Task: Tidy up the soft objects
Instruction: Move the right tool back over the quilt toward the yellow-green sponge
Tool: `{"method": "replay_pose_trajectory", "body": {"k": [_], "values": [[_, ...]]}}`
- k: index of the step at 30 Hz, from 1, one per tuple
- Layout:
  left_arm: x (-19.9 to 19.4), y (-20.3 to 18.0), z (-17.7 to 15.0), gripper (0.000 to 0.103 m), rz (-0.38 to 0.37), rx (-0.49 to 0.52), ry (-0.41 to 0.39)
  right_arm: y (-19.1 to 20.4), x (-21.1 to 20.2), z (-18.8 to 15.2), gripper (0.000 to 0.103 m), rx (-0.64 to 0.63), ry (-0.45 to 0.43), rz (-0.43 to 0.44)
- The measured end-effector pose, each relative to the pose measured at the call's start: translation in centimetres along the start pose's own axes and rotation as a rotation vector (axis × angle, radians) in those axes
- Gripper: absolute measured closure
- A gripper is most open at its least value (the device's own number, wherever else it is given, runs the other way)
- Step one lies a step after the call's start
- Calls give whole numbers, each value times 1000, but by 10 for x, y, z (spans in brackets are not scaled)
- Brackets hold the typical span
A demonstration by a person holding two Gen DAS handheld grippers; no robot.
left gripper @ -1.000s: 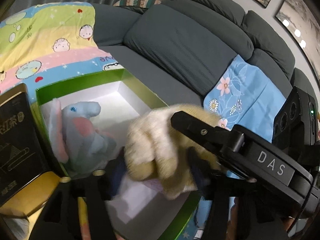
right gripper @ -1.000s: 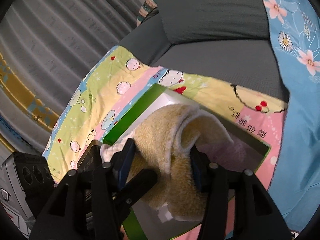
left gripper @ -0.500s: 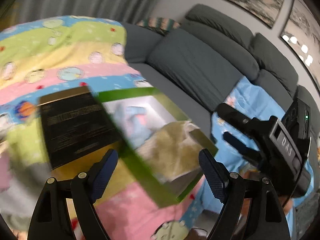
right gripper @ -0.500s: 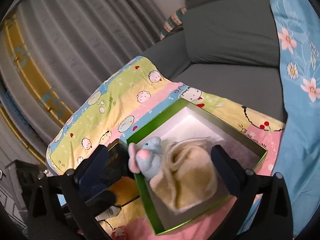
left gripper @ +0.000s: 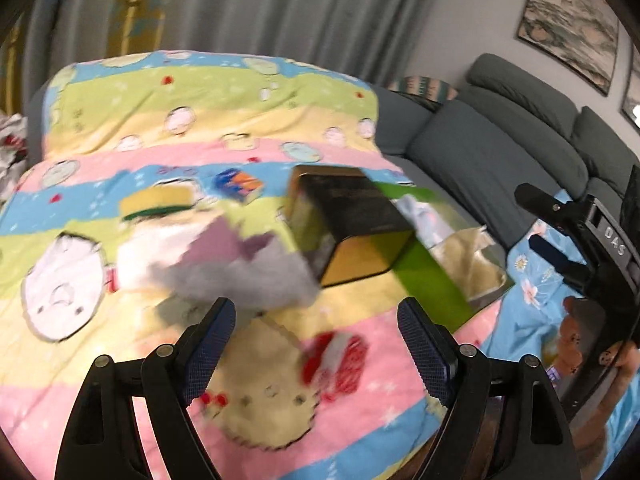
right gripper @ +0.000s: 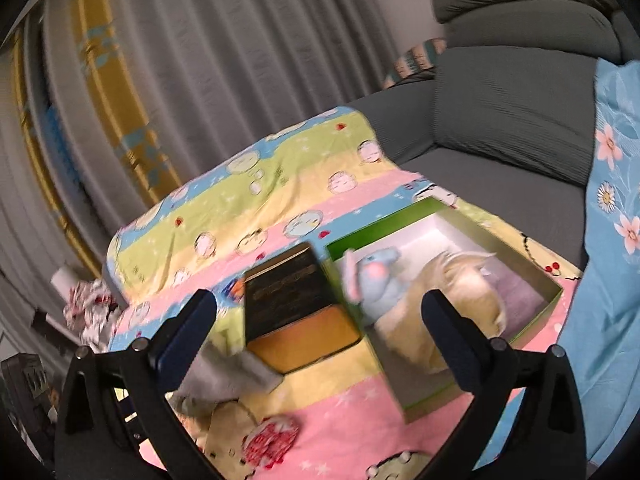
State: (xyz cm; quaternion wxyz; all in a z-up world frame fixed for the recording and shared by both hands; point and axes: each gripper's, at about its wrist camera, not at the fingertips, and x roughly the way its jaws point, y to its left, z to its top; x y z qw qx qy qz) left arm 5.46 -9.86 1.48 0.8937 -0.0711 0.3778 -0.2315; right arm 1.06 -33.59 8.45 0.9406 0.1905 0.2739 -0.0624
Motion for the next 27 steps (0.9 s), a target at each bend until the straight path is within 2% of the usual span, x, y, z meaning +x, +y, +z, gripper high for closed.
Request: {"method": "replay_pose_trajectory", "body": {"k": [6, 9, 16, 24, 27], "values": [[-20, 31, -19, 20, 61, -53, -2, 38, 6, -30, 1, -86, 109, 49], [-30, 49, -30, 20, 82, -96, 1, 53, 11, -42, 1, -126, 152, 44], [-49, 88, -51, 20, 123, -189, 5, 91, 20, -64, 1, -218, 212, 55], [-59, 124, -68, 20, 156, -304, -1, 118, 34, -84, 2, -242, 287, 98], [-59, 132, -71, 20, 150, -329, 1, 127, 39, -89, 3, -224, 326, 157]]}}
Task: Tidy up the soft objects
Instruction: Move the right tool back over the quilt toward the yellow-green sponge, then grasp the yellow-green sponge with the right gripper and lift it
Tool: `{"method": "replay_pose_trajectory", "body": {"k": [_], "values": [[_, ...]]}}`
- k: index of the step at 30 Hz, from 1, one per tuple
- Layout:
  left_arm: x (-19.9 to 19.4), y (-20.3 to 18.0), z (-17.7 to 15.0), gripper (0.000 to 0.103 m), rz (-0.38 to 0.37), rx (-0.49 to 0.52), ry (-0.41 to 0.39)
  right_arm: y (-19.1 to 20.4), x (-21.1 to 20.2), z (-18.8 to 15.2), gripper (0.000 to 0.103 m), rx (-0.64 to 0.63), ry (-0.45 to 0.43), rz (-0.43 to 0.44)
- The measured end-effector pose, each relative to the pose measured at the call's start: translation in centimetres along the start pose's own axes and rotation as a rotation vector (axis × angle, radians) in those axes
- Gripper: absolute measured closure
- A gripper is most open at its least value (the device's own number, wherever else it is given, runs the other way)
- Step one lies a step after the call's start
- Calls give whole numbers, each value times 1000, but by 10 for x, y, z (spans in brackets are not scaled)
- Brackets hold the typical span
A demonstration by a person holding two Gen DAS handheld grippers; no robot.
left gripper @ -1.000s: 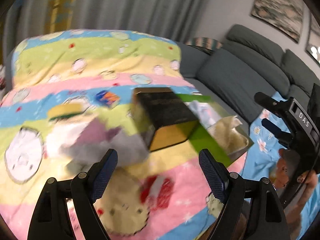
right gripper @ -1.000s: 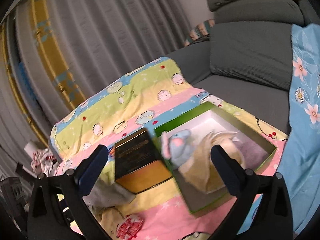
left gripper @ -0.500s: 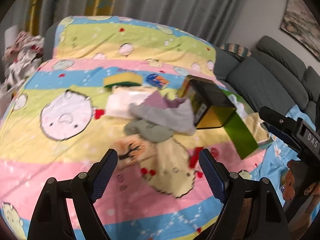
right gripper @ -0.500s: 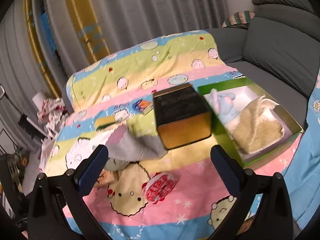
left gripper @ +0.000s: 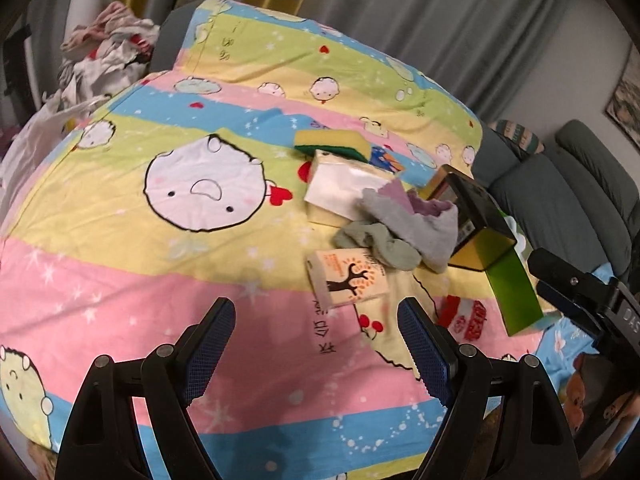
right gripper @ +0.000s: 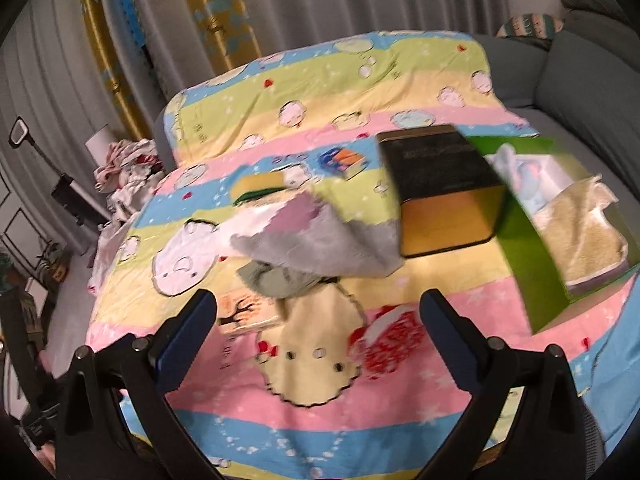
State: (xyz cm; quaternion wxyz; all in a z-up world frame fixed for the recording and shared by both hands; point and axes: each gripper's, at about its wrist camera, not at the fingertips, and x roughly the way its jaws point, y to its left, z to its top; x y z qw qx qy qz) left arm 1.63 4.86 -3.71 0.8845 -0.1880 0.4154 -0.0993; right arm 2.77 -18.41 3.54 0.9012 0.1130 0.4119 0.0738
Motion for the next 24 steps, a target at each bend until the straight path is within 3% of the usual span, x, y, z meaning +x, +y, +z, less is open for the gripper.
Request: {"method": "replay_pose_trajectory", "body": {"k": [3, 9, 14, 19, 24], "values": [[3, 4, 0, 20, 1, -18, 8, 9, 10, -1, 5, -1, 30, 44], [10, 14, 1, 20, -12, -39, 17, 15, 31, 4, 5, 3, 71, 39], [17, 20, 4, 20, 0, -43, 21, 27, 54, 38, 3, 7, 91, 101], [20, 26, 8, 20, -8, -37, 15, 50, 103, 86, 1, -12, 130, 163], [28, 34, 10, 20, -7, -51, 34, 67, 179, 120, 1, -23, 219, 67]]}}
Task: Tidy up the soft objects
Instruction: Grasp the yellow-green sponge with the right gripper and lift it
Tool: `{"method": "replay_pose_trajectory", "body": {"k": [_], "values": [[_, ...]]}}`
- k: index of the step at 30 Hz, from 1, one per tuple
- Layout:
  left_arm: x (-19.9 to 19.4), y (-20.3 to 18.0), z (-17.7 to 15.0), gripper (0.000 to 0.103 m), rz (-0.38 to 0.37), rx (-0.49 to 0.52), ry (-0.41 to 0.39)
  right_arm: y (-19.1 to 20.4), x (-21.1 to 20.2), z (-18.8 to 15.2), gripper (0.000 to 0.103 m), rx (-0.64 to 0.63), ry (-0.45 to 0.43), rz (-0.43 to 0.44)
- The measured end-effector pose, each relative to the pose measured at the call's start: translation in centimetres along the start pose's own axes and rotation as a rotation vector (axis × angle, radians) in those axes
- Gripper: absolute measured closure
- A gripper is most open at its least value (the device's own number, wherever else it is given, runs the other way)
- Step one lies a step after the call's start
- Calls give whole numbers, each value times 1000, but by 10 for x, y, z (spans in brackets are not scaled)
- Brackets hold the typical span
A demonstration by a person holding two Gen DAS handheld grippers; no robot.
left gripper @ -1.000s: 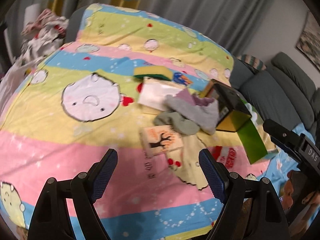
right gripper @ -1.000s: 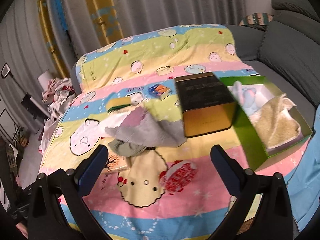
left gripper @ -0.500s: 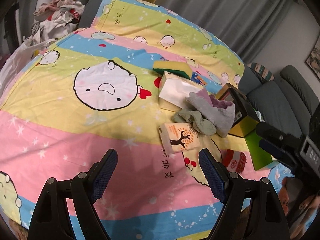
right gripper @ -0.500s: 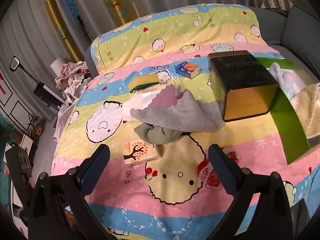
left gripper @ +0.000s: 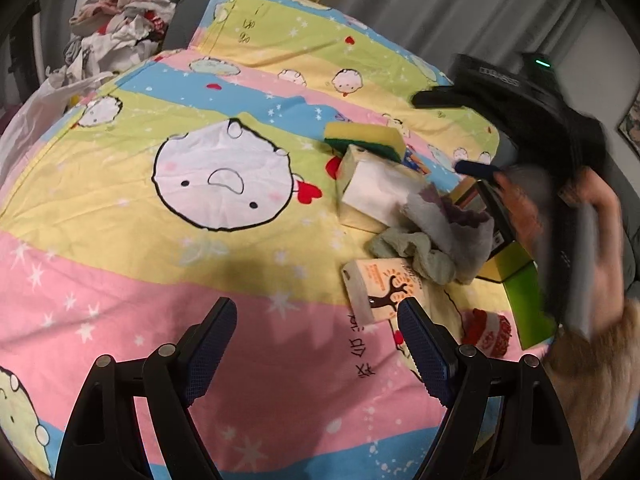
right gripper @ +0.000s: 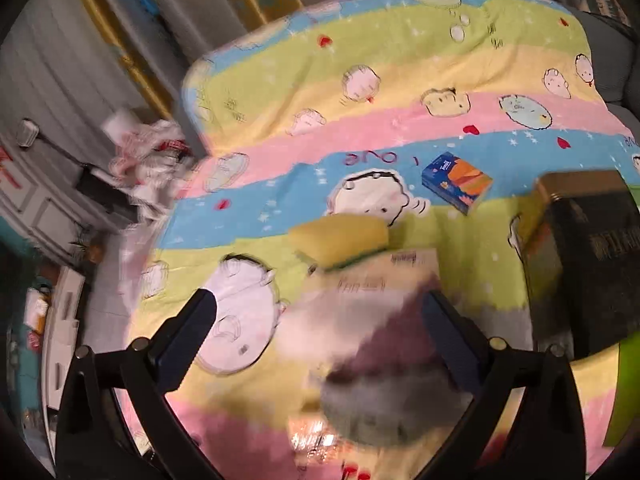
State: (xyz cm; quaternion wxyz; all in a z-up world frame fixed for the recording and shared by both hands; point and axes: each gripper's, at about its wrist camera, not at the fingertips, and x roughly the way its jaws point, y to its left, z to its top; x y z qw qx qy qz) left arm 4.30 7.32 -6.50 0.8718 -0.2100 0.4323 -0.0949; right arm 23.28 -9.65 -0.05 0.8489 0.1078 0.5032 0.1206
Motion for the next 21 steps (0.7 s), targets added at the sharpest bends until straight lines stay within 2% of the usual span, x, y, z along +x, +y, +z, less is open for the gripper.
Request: {"method": "replay_pose_trajectory", "body": {"k": [3, 7, 9, 10, 11, 12, 14, 17, 21], "values": [[5, 5, 1, 20, 0, -6, 17, 2, 37, 17, 1, -22, 63, -27], [9, 11, 1, 20, -13, -16, 34, -3, 66, 27, 1, -26, 100, -60], [11, 14, 1, 20, -7, -24, 38, -6, 73, 27, 8, -19, 110, -31], [12, 16, 2, 20, -4, -30, 41, -7, 74, 28, 24, -21, 113, -27], [12, 18, 2, 20, -3, -36, 42, -8, 75, 28, 33, -24, 117, -22], [12, 19, 3, 20, -2, -43, 44, -9, 75, 28, 33, -18, 111, -15], [11, 22, 2, 20, -9, -58, 39, -11, 68, 25, 38, 2, 81, 11], [5, 24, 2, 20, -14, -78, 27, -7, 40, 17, 39, -20, 37, 49], [-4, 22, 0, 20, -11, -89, 11, 2, -20, -17, 38, -101, -38, 140]]}}
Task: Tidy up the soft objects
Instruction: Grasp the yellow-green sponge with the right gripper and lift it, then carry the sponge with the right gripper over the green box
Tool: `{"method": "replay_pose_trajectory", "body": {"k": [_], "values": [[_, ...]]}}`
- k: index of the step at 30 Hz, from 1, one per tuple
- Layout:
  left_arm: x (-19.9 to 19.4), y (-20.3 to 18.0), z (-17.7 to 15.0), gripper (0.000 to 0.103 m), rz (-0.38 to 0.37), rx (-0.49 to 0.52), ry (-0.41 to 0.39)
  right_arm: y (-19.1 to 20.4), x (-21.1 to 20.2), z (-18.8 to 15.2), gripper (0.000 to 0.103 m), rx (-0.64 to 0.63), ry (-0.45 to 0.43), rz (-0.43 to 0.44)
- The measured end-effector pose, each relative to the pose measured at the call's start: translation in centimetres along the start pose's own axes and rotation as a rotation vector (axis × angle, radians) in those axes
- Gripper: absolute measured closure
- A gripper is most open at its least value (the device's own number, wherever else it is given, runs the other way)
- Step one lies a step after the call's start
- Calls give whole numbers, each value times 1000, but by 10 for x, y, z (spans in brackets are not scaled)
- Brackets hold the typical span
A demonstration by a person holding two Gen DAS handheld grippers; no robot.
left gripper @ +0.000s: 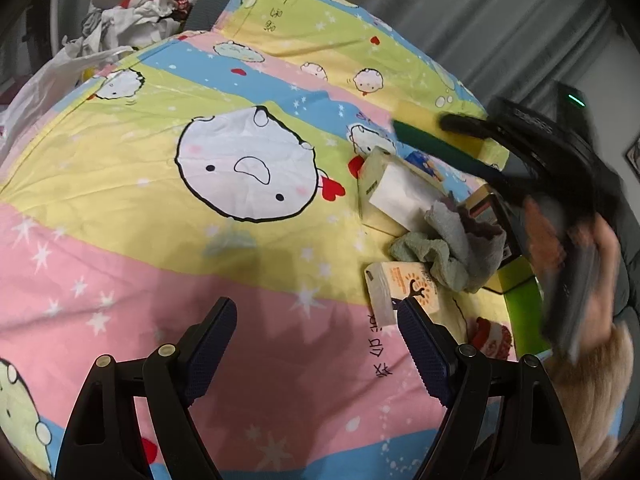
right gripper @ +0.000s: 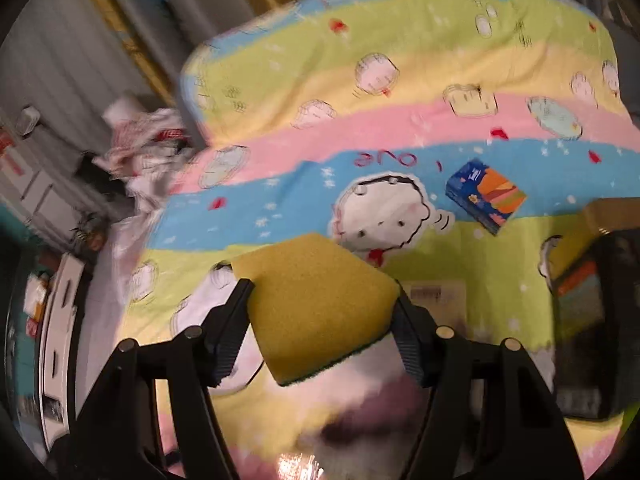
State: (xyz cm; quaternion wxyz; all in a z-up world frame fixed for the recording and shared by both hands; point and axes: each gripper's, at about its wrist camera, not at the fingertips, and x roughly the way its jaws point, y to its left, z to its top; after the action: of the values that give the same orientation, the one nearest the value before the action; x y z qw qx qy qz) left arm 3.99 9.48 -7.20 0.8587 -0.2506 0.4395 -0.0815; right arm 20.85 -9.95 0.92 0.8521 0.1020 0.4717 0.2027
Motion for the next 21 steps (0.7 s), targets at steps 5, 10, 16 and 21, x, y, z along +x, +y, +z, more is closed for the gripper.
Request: {"method": "replay_pose_trajectory", "body": {"k": [5, 10, 16, 21], "values": [[-6, -2, -6, 20, -11, -15, 7, 6, -49, -80, 37, -62, 52, 115], [-5, -10, -15, 20, -4, 9, 26, -2, -45, -143, 36, -89, 183, 127], [1, -19, -28, 20, -18, 23, 66, -20, -41, -164, 27, -58, 208, 76], [7, -34, -38, 20, -26, 62, 100, -38, -59, -167, 14, 19, 179, 47]]}}
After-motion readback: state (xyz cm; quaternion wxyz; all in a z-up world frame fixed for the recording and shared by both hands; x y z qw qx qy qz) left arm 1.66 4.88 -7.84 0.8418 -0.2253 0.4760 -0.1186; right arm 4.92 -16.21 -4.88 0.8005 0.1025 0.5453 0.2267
